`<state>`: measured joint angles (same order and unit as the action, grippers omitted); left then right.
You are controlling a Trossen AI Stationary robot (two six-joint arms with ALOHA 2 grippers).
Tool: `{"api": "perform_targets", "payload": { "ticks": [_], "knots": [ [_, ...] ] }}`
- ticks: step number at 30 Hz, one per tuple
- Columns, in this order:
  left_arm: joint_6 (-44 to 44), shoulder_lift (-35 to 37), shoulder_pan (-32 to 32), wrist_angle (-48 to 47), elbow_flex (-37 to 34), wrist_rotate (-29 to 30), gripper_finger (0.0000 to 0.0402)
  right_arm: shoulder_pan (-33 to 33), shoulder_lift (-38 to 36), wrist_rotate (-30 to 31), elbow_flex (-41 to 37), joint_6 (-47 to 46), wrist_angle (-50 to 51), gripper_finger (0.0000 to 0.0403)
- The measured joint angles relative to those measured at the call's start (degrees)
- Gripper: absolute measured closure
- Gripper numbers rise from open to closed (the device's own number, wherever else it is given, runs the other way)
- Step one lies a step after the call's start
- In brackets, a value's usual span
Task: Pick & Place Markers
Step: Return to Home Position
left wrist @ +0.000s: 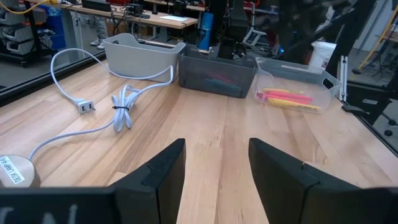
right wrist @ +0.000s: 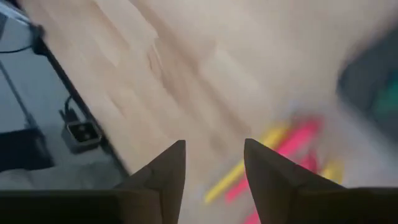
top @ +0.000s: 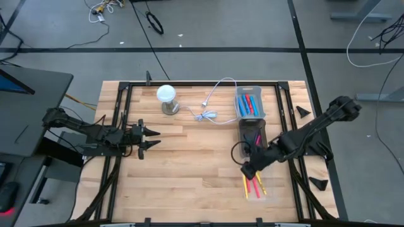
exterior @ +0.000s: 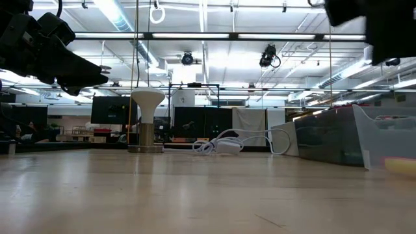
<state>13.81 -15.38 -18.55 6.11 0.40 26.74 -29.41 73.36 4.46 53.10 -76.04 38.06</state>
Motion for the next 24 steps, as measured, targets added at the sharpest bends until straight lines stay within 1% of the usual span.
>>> {"api": "perform_targets", "payload": {
  "ticks": [3,7,9,11,15,18,21,24],
  "knots": [
    [-0.01,0.00,0.00,0.00,0.00,0.00,0.0218,1.79,-1.44,5.42,0.00,12.17,-2.30,0.0240],
    [0.01,0.00,0.00,0.00,0.00,0.00,0.0218,3.95,-3.06,11.26,0.00,29.40,-8.66,0.0242],
    [0.01,0.02,0.00,0.00,0.00,0.00,0.0218,4.79,-3.66,13.63,0.00,41.62,-12.63,0.0243],
    [-0.01,0.00,0.00,0.00,0.00,0.00,0.0218,5.59,-4.45,14.57,0.00,57.50,-16.15,0.0243],
    [-0.01,0.00,0.00,0.00,0.02,0.00,0.0218,7.66,-6.91,13.43,0.00,81.86,-22.06,0.0243],
    [-0.01,0.00,0.00,-0.02,0.00,0.00,0.0218,9.14,-8.57,10.86,0.00,94.04,-24.32,0.0243],
    [0.00,0.01,0.00,-0.01,0.00,0.00,0.0218,11.02,-9.21,6.12,0.00,99.21,-26.42,0.0243],
    [-0.01,0.02,0.00,0.00,0.00,0.00,0.0218,13.45,-10.14,2.28,-1.21,98.98,-32.44,0.0243]
  ]
}}
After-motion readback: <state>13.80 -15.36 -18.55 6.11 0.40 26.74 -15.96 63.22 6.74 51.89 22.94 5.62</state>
